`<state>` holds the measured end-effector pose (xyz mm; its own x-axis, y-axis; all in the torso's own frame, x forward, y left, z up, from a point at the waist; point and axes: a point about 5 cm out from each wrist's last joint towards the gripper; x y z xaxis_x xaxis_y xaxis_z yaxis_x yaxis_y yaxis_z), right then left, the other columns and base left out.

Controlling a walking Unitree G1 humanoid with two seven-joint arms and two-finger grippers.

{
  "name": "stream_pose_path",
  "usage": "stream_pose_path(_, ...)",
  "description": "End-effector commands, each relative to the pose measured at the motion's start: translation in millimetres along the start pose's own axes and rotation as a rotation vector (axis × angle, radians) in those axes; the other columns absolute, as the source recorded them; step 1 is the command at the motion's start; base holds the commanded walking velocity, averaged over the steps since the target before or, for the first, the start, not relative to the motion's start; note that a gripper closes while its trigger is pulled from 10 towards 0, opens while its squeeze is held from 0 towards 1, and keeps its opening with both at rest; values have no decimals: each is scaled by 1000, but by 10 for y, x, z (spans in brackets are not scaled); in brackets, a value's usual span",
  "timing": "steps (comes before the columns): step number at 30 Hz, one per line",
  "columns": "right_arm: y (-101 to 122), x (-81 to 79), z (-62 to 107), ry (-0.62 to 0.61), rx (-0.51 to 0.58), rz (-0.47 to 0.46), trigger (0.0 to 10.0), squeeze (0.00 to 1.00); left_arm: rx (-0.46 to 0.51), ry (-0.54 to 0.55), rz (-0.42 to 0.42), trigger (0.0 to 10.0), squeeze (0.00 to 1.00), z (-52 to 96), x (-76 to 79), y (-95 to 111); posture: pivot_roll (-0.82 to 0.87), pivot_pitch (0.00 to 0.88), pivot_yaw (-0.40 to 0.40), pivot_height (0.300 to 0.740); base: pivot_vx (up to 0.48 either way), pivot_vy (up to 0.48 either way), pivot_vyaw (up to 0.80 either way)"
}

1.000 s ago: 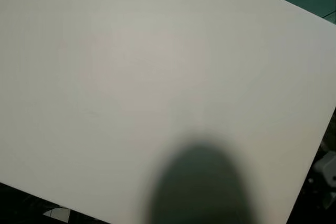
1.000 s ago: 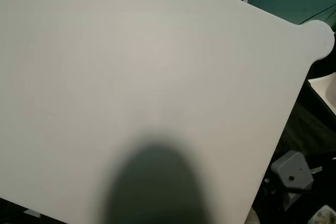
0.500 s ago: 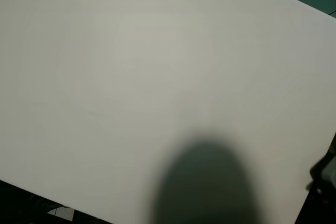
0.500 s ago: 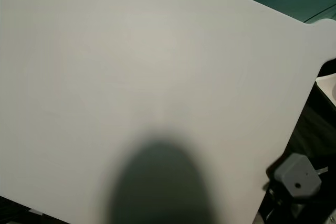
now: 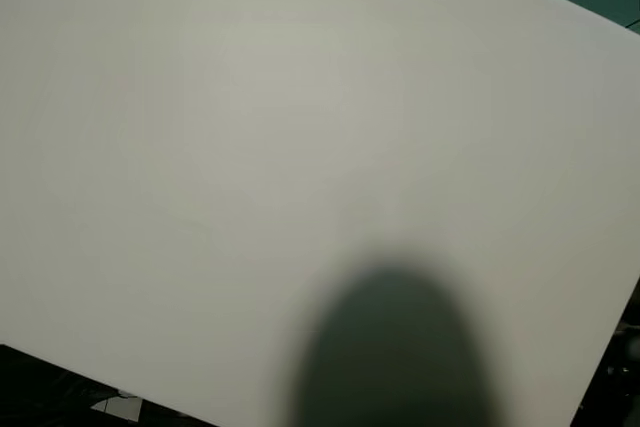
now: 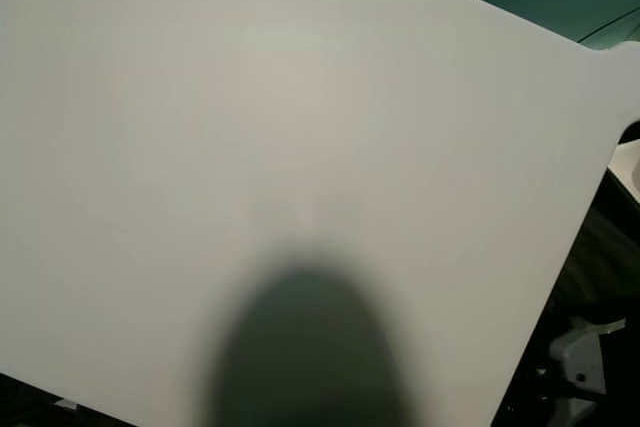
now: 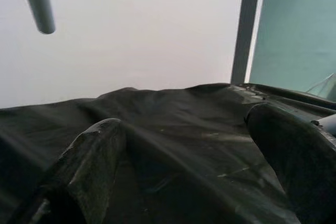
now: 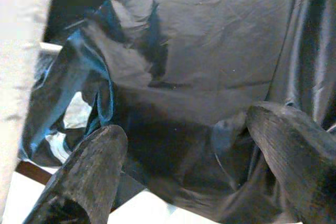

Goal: Building children table

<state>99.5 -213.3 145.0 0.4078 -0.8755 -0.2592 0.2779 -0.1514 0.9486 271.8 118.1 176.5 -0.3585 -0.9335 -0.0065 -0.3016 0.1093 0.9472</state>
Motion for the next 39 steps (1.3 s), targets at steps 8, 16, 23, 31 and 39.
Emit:
stream_pose_path(8, -343, 13, 255, 50, -98, -132, 10000, 0, 38, -57, -25, 10000, 0, -41, 23, 69, -87, 0, 120, 740, 0, 0, 0)
stream_pose_path(16, -454, 14, 504, 62, -154, -172, 10000, 0, 36, -69, -28, 10000, 0, -47, 20, 65, -101, 0, 133, 740, 0, 0, 0)
stream_pose_path(23, -341, 37, 636, 56, -72, -140, 10000, 4, 32, -94, -24, 10000, 0, -70, 41, 54, -118, 0, 148, 740, 0, 0, 0)
stream_pose_path(31, 59, -68, 458, 178, 87, -24, 10000, 341, 32, -101, -26, 10000, 0, -84, 44, 57, -108, 0, 150, 740, 0, 0, 0)
stream_pose_path(39, 233, -75, 287, 221, 125, 21, 10000, 102, 38, -83, -37, 10000, 0, -70, 31, 72, -85, 0, 135, 740, 0, 0, 0)
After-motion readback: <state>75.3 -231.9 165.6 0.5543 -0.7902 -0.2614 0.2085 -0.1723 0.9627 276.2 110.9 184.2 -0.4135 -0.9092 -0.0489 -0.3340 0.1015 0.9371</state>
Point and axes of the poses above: a point about 5 cm out from each wrist's last joint towards the gripper, its own z axis pointing back from the gripper into the wrist, its own y axis along the axis of the wrist's last joint, x = y × z, and after that the axes turned 8 degrees about -z, right-handed
